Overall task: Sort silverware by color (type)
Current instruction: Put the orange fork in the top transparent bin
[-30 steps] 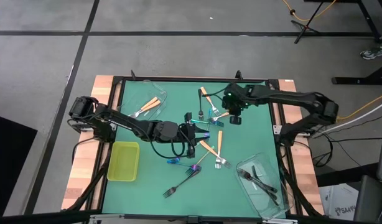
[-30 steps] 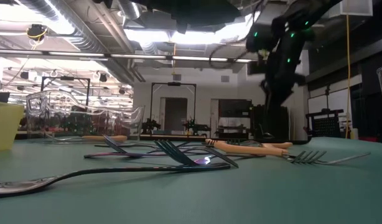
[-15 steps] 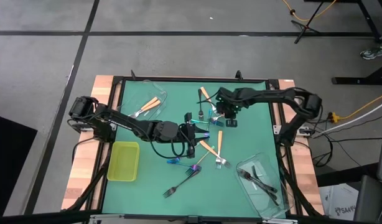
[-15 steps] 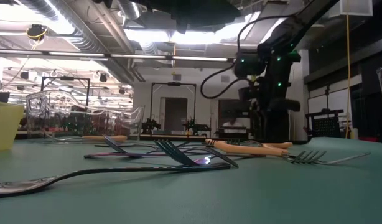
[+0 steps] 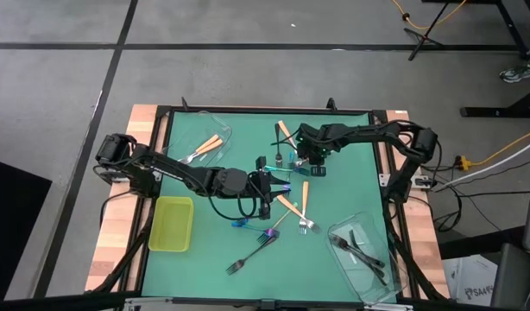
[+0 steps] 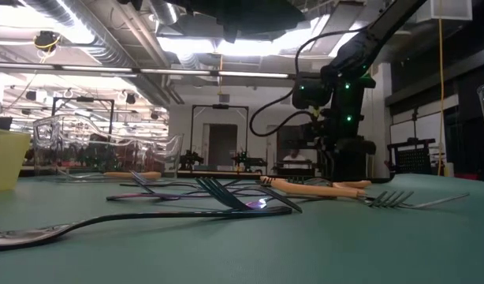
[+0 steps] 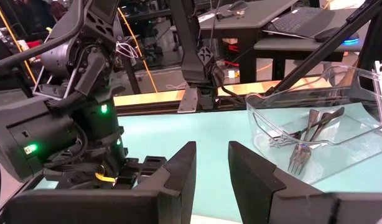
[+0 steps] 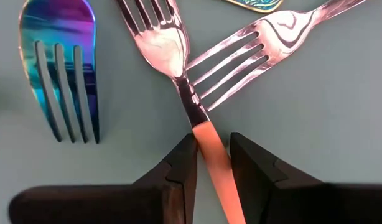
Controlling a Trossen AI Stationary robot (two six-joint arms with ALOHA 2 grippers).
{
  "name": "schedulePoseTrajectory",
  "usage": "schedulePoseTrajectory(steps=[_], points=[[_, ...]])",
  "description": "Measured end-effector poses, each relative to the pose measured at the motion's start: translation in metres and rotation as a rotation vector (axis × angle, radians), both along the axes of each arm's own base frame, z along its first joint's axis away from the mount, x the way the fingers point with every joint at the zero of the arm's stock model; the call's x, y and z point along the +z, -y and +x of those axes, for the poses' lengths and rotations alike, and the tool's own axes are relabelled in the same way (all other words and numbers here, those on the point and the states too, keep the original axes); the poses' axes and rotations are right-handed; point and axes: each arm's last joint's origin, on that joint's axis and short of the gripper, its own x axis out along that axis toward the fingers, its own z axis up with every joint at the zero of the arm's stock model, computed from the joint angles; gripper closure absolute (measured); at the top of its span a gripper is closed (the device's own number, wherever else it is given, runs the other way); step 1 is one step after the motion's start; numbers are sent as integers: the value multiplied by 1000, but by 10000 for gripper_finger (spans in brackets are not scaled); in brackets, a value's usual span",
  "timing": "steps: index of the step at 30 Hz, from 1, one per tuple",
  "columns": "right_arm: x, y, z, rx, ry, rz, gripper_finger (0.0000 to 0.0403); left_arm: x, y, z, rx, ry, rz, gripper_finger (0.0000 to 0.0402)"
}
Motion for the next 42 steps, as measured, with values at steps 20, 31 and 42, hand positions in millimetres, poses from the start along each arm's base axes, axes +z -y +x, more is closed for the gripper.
schedulePoseTrajectory(steps=[20, 31, 42], points=[[-2, -1, -1, 27, -17, 4, 386, 0, 0, 0, 0, 0, 0, 314], [8, -6, -7, 35, -3, 59, 388, 0, 0, 0, 0, 0, 0, 314], [26, -18, -10, 69, 11, 49, 388, 0, -2, 0, 56, 3, 11, 314]])
